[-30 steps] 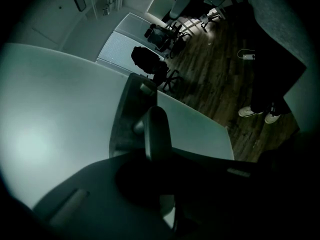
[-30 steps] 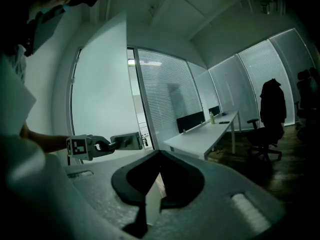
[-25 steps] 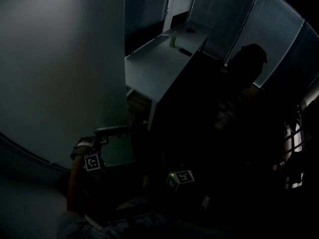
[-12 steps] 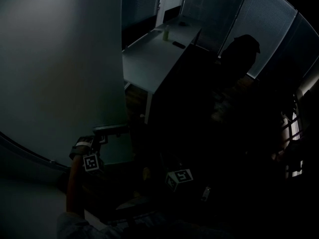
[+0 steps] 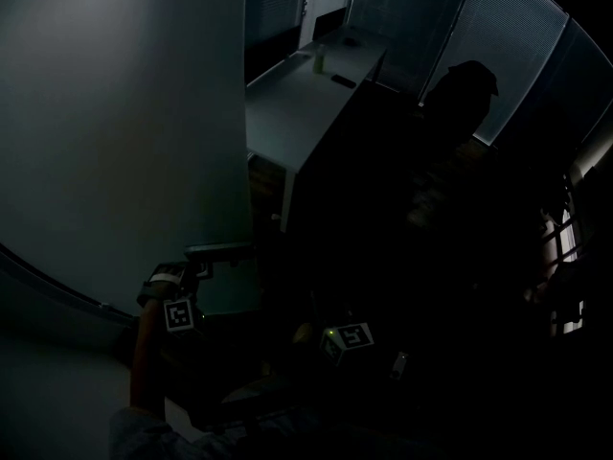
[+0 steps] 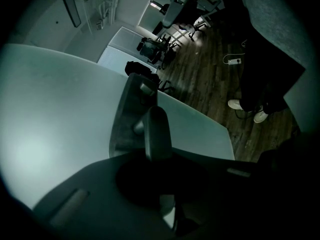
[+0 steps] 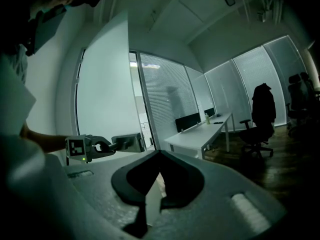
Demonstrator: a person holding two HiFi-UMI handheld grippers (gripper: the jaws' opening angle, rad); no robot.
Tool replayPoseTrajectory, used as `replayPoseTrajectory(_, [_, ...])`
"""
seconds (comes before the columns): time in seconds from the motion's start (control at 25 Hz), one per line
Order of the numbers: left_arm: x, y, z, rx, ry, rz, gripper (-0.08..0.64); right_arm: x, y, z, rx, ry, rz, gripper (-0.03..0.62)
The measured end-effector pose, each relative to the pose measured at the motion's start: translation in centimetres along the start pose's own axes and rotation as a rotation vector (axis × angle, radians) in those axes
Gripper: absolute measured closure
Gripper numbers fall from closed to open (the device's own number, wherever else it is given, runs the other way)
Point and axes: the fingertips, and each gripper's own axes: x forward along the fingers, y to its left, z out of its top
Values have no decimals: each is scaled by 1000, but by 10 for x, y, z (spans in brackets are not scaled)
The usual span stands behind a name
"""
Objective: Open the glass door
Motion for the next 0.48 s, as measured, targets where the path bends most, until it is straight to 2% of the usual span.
replayPoseTrajectory(0.24, [-8,-17,-2,11,-12,2,554,-8,8,-11,-6,-4,-11,592])
replayPoseTrajectory(0.48, [-22,-9,4,32,-18,-5,557,-18,5,-2,3,11,-20,592])
